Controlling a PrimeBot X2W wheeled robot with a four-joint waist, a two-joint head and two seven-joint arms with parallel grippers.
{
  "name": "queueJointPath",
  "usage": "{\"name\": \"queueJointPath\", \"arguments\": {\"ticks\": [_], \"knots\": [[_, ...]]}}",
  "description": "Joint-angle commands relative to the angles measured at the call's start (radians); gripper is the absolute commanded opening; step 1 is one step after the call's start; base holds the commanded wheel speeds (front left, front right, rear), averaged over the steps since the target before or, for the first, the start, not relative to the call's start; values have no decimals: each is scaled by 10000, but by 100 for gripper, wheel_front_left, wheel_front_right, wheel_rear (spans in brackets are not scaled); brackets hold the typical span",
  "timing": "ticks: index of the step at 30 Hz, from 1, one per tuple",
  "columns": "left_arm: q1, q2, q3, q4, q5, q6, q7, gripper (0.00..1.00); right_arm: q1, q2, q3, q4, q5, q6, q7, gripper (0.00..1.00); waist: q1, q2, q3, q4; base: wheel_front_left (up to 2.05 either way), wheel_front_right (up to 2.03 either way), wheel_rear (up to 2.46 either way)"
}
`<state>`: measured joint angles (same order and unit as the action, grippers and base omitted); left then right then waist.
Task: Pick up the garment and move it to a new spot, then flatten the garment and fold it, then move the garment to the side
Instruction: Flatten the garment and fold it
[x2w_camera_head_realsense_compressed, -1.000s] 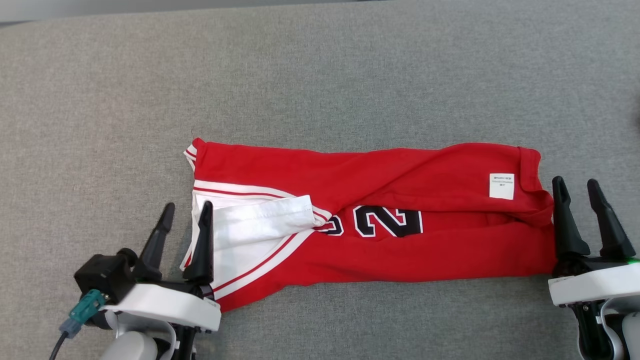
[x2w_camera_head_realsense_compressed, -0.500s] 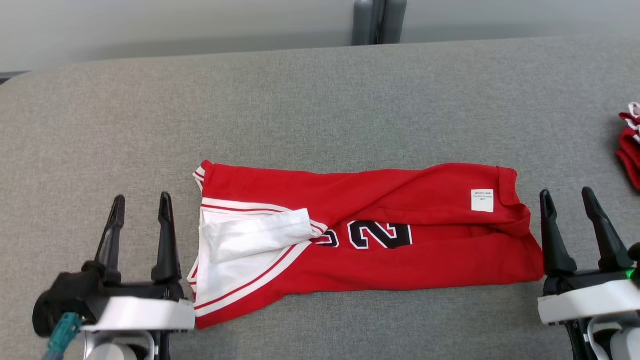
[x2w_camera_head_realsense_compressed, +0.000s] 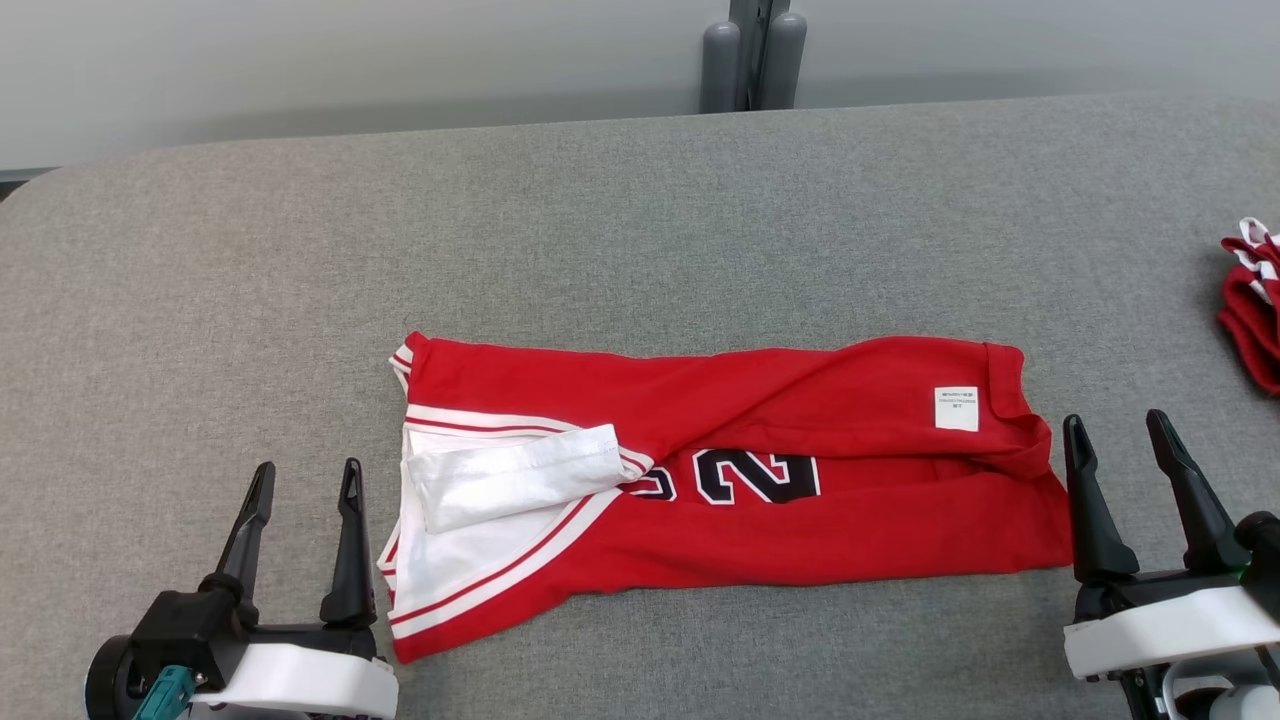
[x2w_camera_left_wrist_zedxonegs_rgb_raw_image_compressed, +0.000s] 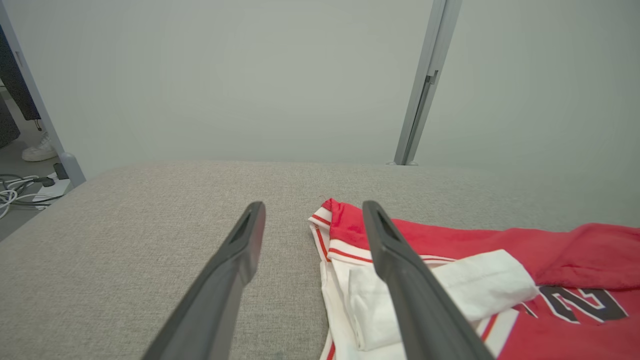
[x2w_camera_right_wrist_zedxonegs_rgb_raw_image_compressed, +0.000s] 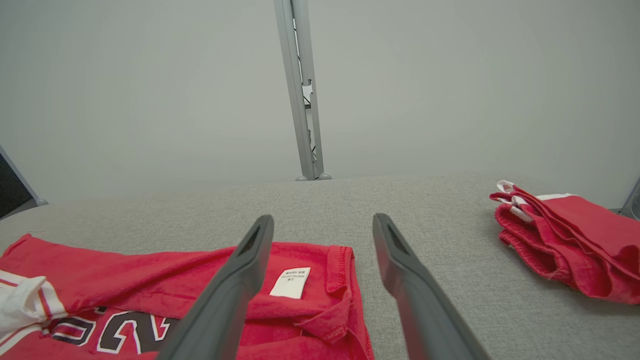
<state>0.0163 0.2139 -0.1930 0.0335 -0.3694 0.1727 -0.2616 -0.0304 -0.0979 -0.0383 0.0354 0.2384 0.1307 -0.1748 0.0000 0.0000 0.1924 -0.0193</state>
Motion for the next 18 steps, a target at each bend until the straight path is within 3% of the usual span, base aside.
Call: {"name": "queueJointPath", "arguments": {"ticks": [1, 18], "knots": [[-29, 71, 20, 31, 76, -24, -41, 100, 41, -25, -40, -61, -60, 1, 55, 100, 0, 0, 3, 8, 0, 0, 0], [-332, 91, -110, -59, 6, 64, 100, 100, -290, -123, -148, 267, 155, 1, 183, 100, 0, 0, 257, 118, 0, 0, 0]]}}
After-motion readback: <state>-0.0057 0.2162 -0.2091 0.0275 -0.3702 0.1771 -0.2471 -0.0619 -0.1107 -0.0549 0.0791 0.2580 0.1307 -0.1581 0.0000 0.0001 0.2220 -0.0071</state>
